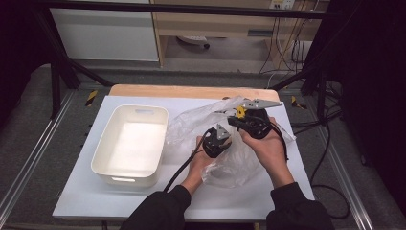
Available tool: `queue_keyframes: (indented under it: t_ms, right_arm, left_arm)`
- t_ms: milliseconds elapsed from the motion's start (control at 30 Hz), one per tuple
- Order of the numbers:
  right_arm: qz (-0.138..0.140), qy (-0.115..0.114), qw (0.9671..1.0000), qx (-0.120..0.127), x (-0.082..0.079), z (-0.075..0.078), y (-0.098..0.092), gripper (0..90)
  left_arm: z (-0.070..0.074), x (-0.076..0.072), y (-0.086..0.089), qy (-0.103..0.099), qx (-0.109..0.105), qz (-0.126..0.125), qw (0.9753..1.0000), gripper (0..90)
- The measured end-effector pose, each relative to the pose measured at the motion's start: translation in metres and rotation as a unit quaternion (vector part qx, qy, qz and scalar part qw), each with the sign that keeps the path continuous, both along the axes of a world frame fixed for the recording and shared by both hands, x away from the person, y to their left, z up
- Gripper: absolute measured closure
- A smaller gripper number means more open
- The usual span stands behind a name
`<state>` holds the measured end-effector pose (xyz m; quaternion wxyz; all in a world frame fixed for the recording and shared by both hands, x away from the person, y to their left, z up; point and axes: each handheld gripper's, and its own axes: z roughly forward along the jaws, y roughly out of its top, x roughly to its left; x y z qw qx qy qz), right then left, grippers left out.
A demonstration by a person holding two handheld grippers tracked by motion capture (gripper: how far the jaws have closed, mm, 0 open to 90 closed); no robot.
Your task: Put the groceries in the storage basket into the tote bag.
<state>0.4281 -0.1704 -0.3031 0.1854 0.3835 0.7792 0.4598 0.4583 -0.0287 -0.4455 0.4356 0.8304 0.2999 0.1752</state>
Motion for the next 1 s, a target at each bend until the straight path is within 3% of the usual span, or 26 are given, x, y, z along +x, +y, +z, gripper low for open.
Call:
queue_keyframes:
  t_ms: [100,300,533,633,733,1000]
  right_arm:
    - [0.001,0.000,1.0000,0.000,0.000,0.000,0.000,90.0]
    - [0.002,0.002,1.0000,0.000,0.000,-0.004,0.000,90.0]
    - [0.002,0.007,1.0000,0.003,-0.002,-0.007,-0.001,90.0]
    - [0.002,0.009,1.0000,0.001,0.000,-0.010,-0.002,90.0]
    - [0.000,0.011,0.9999,0.002,0.000,-0.011,-0.002,90.0]
    - [-0.004,0.016,0.9999,0.000,-0.001,-0.019,0.001,90.0]
  left_arm:
    - [-0.005,0.001,-0.001,0.013,0.005,0.001,0.9999,69.1]
    - [-0.007,0.002,-0.003,0.012,-0.001,0.005,0.9999,69.1]
    - [-0.012,0.005,-0.002,0.031,0.017,0.006,0.9993,68.8]
    - [-0.011,0.004,0.000,0.044,0.021,0.006,0.9988,61.5]
    - [-0.011,-0.004,0.005,0.043,0.015,0.012,0.9989,53.2]
    - [0.003,-0.036,0.040,0.035,-0.024,0.017,0.9989,49.4]
